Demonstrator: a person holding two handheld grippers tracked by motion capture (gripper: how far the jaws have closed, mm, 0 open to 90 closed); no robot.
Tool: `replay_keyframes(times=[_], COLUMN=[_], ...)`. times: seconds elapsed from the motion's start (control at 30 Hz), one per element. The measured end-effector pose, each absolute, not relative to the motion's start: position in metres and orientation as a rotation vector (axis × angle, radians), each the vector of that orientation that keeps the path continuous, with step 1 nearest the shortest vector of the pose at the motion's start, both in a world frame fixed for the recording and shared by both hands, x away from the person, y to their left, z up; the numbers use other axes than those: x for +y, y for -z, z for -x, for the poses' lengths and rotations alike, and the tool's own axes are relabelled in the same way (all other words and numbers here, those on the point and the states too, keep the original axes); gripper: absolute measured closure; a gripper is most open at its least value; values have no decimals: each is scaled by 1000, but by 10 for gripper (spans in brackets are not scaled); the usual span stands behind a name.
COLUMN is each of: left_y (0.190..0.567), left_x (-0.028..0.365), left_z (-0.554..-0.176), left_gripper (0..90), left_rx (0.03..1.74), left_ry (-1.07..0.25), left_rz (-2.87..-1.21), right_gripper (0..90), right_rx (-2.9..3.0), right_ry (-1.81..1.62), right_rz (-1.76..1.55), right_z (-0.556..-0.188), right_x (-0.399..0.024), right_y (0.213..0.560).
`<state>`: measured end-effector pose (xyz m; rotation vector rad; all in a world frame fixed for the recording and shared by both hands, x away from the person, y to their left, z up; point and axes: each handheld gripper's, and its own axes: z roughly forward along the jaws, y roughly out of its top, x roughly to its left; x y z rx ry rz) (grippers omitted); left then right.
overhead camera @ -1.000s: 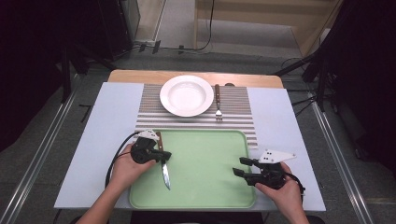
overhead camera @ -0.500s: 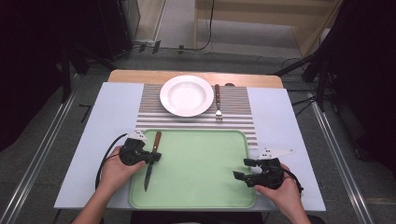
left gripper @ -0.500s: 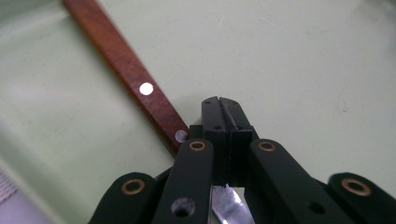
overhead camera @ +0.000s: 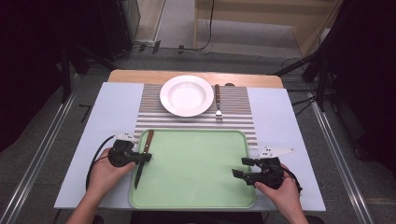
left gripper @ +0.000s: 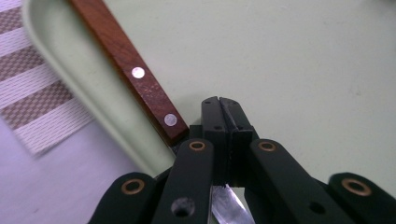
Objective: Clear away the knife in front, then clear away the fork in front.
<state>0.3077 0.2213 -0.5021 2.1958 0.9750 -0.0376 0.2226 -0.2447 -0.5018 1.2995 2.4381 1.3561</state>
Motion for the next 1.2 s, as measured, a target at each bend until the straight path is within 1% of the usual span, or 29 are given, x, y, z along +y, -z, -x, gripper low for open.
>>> replay_keyframes(times=[0.1,0.2,0.23,0.3,0.4,0.47,0.53,0.77,0.83,1.2], left_y=[502,503,502,501,497,496,495,493,492,490], left_x=[226,228,228,224,216,213,211,209,209,210], left_z=[-306,-305,-305,-303,-300,-298,-297,-296,-297,-296], left_gripper=[890,818,764,629,471,460,430,429,397,397], left_rx=[987,982,979,964,943,925,917,903,899,897], left_ry=[34,77,82,90,88,83,102,86,88,89], left_rz=[-2188,-2162,-2152,-2131,-2130,-2133,-2123,-2121,-2119,-2101], right_gripper=[312,318,318,318,316,292,282,294,298,305], right_rx=[2435,2443,2447,2450,2450,2447,2458,2476,2472,2462], right_ry=[-1357,-1355,-1355,-1362,-1359,-1358,-1364,-1349,-1341,-1312], right_rz=[-1302,-1306,-1308,-1314,-1302,-1300,-1308,-1300,-1308,-1323], right_z=[-223,-224,-225,-226,-227,-228,-229,-241,-246,-269], right_x=[-245,-245,-245,-245,-245,-245,-245,-245,-244,-241], right_y=[501,502,502,503,503,503,503,501,499,492])
